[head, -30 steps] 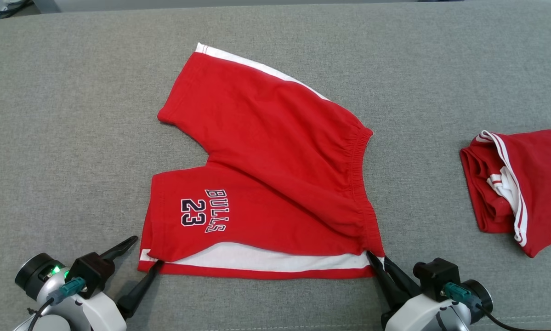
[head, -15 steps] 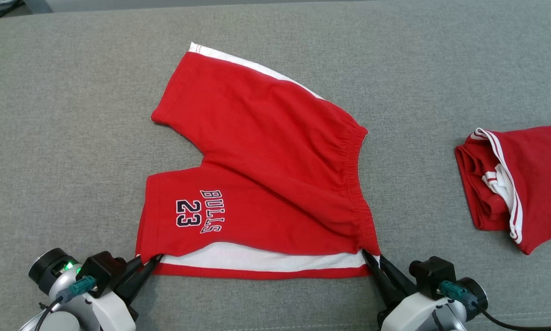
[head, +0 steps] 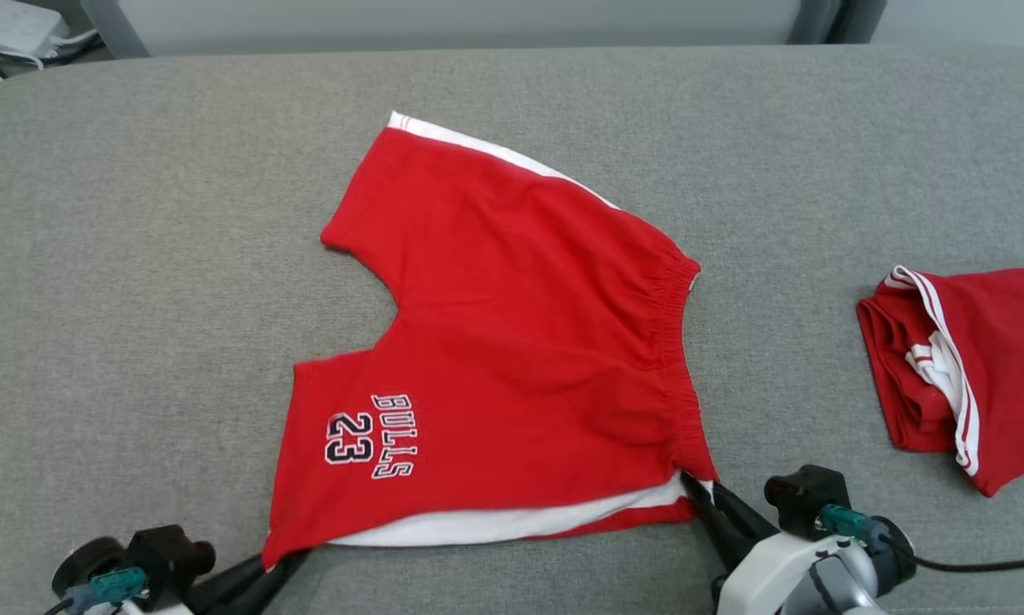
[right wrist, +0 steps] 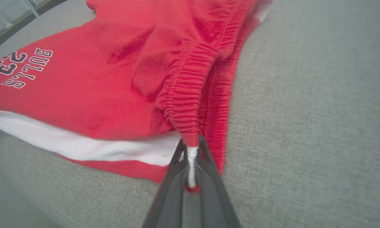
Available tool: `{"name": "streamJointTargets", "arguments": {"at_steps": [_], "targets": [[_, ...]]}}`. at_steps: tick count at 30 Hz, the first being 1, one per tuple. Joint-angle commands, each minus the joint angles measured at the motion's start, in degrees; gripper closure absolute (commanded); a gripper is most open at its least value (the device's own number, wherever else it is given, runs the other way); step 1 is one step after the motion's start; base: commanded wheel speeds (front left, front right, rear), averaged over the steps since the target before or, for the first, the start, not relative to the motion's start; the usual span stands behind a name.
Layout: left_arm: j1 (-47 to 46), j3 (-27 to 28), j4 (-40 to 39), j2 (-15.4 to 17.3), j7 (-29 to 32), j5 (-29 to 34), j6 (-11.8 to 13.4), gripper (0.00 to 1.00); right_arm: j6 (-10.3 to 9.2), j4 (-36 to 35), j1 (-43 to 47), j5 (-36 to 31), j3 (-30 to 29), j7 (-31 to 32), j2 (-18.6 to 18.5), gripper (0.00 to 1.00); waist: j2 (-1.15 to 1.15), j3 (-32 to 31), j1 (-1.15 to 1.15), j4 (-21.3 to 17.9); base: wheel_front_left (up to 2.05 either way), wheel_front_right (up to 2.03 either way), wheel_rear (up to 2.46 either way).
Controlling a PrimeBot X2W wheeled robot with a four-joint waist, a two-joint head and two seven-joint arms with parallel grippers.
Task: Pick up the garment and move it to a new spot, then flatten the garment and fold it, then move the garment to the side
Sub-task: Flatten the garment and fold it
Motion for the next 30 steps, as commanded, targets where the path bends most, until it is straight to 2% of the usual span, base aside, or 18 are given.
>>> {"name": "streamJointTargets", "arguments": {"at_steps": [1,4,10,11,15,19,24,30], "targets": [[-0.95,0.34,-1.2,3.54,-0.6,-2.15,0.26,1.0,-0.15,-1.97,-0.22,1.01,1.29,1.44,-1.22,1.0,0.0,-0.84,0.0,0.63,0.0,0.0,0.0],[-1.41,-2.92,-1.21,4.86,-0.6,-6.41,0.26,1.0,-0.15,-3.36,0.35,3.68,1.68,5.29,-3.64,1.0,0.0,-2.01,0.0,1.39,0.0,0.0,0.0],[-2.79,-7.48,-0.33,5.24,-0.6,-12.23,0.26,1.0,-0.15,-7.26,1.6,8.22,1.3,12.53,-7.51,1.0,0.0,-3.14,0.0,2.16,0.0,0.0,0.0],[-3.28,-9.58,-0.01,5.69,-0.6,-13.76,0.26,1.0,-0.15,-8.46,2.41,9.73,1.29,15.67,-8.29,1.0,0.0,-3.39,0.0,2.2,0.0,0.0,0.0],[-4.68,-13.71,0.34,7.64,-0.6,-16.78,0.26,1.0,-0.15,-11.5,4.54,12.22,0.39,22.49,-9.74,1.0,0.0,-3.86,0.0,1.99,0.0,0.0,0.0],[-5.76,-16.7,-0.83,10.27,-0.49,-20.14,0.26,1.0,-0.15,-15.66,6.26,11.96,-1.67,27.41,-10.45,1.0,0.0,-3.89,0.0,1.51,0.0,0.0,0.0],[-10.71,-17.57,-5.64,14.38,-0.35,-21.55,0.26,1.0,-0.15,-20.19,6.11,9.6,-3.49,27.23,-9.07,1.0,0.0,-2.78,0.0,1.49,0.0,0.0,0.0],[-22.42,-17.76,-13.14,20.31,-0.34,-23.8,0.26,1.0,-0.15,-21.8,2.09,3.13,-5.03,20.18,-4.94,1.0,0.0,1.0,0.0,1.0,0.0,0.0,0.0]]}}
